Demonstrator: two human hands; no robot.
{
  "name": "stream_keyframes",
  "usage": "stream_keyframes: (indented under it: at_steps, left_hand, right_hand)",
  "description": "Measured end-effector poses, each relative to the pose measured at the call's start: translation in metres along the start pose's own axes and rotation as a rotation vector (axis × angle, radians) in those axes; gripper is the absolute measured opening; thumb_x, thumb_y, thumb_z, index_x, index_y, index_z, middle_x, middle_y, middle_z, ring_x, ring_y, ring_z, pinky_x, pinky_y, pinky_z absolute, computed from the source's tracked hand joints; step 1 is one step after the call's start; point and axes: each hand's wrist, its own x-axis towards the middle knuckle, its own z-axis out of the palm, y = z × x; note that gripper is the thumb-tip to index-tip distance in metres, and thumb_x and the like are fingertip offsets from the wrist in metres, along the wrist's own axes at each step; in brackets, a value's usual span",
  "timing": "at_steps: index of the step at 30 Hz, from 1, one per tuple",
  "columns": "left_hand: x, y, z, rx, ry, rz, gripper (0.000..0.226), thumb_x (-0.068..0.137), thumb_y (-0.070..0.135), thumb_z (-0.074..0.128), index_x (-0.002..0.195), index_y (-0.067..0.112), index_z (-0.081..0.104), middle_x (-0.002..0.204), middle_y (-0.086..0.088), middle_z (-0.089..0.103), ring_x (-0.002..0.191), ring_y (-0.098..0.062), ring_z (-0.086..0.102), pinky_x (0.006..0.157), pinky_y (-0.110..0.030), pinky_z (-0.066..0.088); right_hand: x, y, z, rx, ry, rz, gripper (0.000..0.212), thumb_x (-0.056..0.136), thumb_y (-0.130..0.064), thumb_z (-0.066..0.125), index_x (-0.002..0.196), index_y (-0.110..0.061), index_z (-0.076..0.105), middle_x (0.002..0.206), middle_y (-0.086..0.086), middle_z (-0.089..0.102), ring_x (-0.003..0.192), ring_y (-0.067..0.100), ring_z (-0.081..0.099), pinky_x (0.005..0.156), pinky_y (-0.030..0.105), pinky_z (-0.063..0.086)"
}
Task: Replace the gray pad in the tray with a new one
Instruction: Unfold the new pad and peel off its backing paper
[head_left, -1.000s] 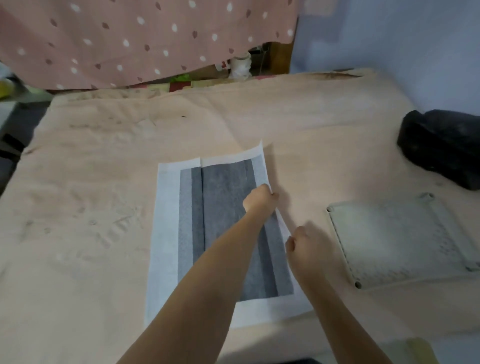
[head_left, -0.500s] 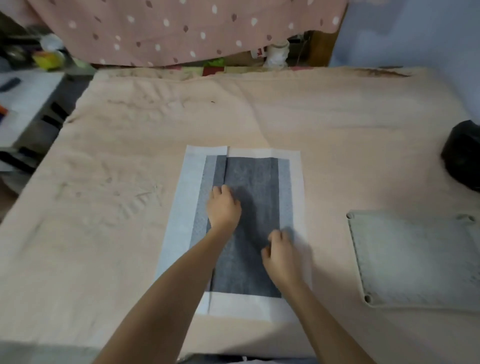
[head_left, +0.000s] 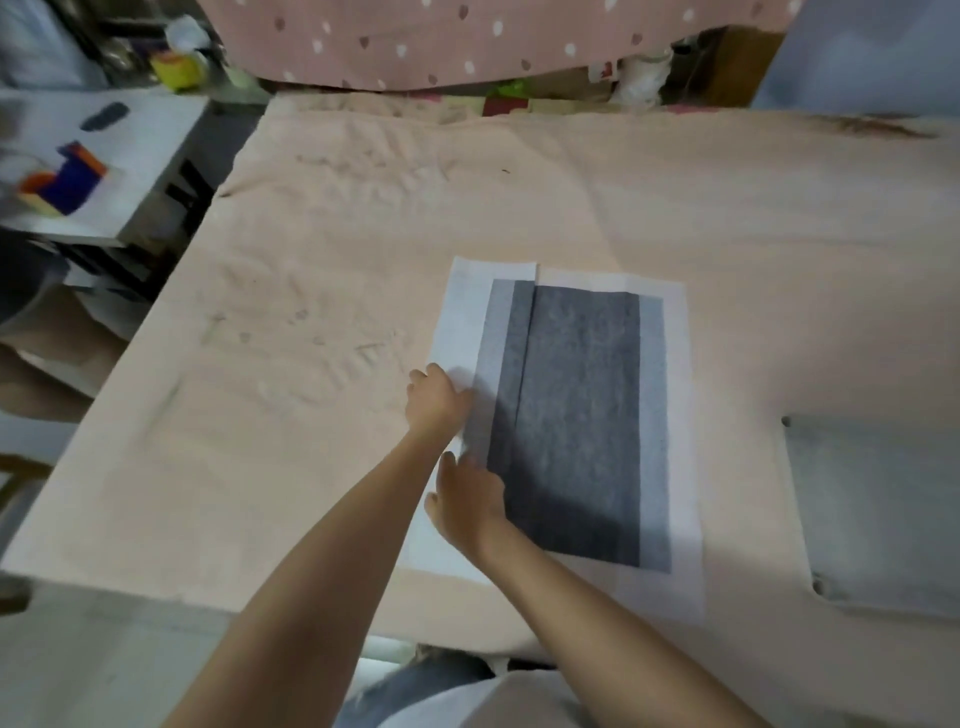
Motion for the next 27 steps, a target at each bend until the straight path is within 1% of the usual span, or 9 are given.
stream_keyframes:
  at_steps: [4, 7, 11, 13, 16, 18, 22, 24, 27]
  left_hand:
    - [0.009, -0.005, -0.006, -0.231, -0.159, -0.059, 0.060, 0.090, 0.034, 0.057, 0.134, 0.002, 0.032, 0.134, -0.017, 0.037, 0.113, -0.038, 0.052, 0.092, -0.043, 0.048]
    - [0.015, -0.007, -0.008, -0.386, -0.260, -0.068, 0.062, 0.089, 0.033, 0.059, 0.135, 0.001, 0.033, 0.128, -0.018, 0.050, 0.110, -0.035, 0.056, 0.091, -0.043, 0.050]
    - [0.028, -0.010, -0.009, -0.324, -0.308, 0.055, 0.029, 0.086, 0.029, 0.060, 0.100, 0.004, 0.052, 0.095, -0.015, 0.060, 0.087, -0.029, 0.062, 0.073, -0.036, 0.050]
    - [0.035, -0.010, -0.010, -0.348, -0.325, 0.094, 0.026, 0.084, 0.025, 0.061, 0.076, 0.009, 0.041, 0.076, -0.007, 0.050, 0.068, -0.020, 0.052, 0.061, -0.031, 0.043]
    - [0.043, -0.005, -0.010, -0.390, -0.316, 0.123, 0.033, 0.083, 0.023, 0.061, 0.066, 0.016, 0.033, 0.067, 0.001, 0.040, 0.057, -0.014, 0.041, 0.047, -0.027, 0.031]
    - [0.052, 0.000, -0.013, -0.435, -0.305, 0.137, 0.029, 0.084, 0.021, 0.060, 0.068, 0.018, 0.035, 0.070, 0.001, 0.044, 0.060, -0.015, 0.045, 0.048, -0.027, 0.035]
    - [0.064, 0.014, -0.020, -0.554, -0.321, 0.129, 0.026, 0.086, 0.016, 0.060, 0.070, 0.017, 0.039, 0.072, -0.001, 0.047, 0.071, -0.023, 0.050, 0.064, -0.033, 0.047]
    - [0.068, 0.019, -0.025, -0.588, -0.305, 0.130, 0.027, 0.085, 0.014, 0.059, 0.067, 0.017, 0.039, 0.069, -0.001, 0.046, 0.066, -0.021, 0.047, 0.062, -0.032, 0.044]
    - [0.074, 0.020, -0.033, -0.632, -0.292, 0.135, 0.025, 0.084, 0.011, 0.059, 0.066, 0.018, 0.043, 0.066, -0.001, 0.047, 0.064, -0.021, 0.047, 0.055, -0.027, 0.043]
  right_hand:
    - [0.004, -0.015, 0.008, -0.053, 0.061, 0.112, 0.035, 0.096, -0.036, 0.046, 0.117, -0.008, 0.045, 0.114, 0.010, 0.055, 0.100, 0.024, 0.059, 0.076, 0.033, 0.048]
    - [0.009, -0.022, 0.009, -0.187, 0.059, 0.185, 0.041, 0.098, -0.039, 0.039, 0.120, -0.004, 0.042, 0.111, 0.011, 0.057, 0.093, 0.023, 0.061, 0.064, 0.030, 0.045]
    - [0.018, -0.029, 0.006, -0.173, 0.060, 0.335, 0.041, 0.100, -0.035, 0.037, 0.127, -0.004, 0.040, 0.118, 0.013, 0.057, 0.097, 0.024, 0.062, 0.065, 0.030, 0.047]
    - [0.021, -0.028, 0.004, -0.105, 0.062, 0.400, 0.038, 0.099, -0.027, 0.041, 0.130, -0.006, 0.039, 0.122, 0.012, 0.057, 0.103, 0.024, 0.062, 0.076, 0.030, 0.050]
    - [0.021, -0.025, 0.003, 0.041, 0.101, 0.480, 0.039, 0.099, -0.023, 0.042, 0.134, -0.007, 0.037, 0.124, 0.011, 0.056, 0.106, 0.026, 0.061, 0.084, 0.034, 0.051]
    - [0.018, -0.026, 0.002, 0.094, 0.156, 0.499, 0.036, 0.097, -0.027, 0.042, 0.129, -0.009, 0.043, 0.117, 0.009, 0.059, 0.102, 0.024, 0.062, 0.082, 0.033, 0.051]
    - [0.012, -0.027, 0.000, 0.106, 0.237, 0.497, 0.025, 0.091, -0.035, 0.050, 0.106, -0.015, 0.053, 0.088, 0.001, 0.061, 0.077, 0.018, 0.060, 0.063, 0.026, 0.042]
    - [0.012, -0.027, -0.003, 0.104, 0.249, 0.493, 0.022, 0.087, -0.038, 0.053, 0.096, -0.018, 0.054, 0.078, -0.003, 0.054, 0.066, 0.016, 0.054, 0.060, 0.025, 0.040]
    - [0.017, -0.030, -0.011, 0.106, 0.261, 0.475, 0.023, 0.085, -0.041, 0.054, 0.084, -0.020, 0.048, 0.076, -0.003, 0.056, 0.066, 0.016, 0.056, 0.060, 0.027, 0.043]
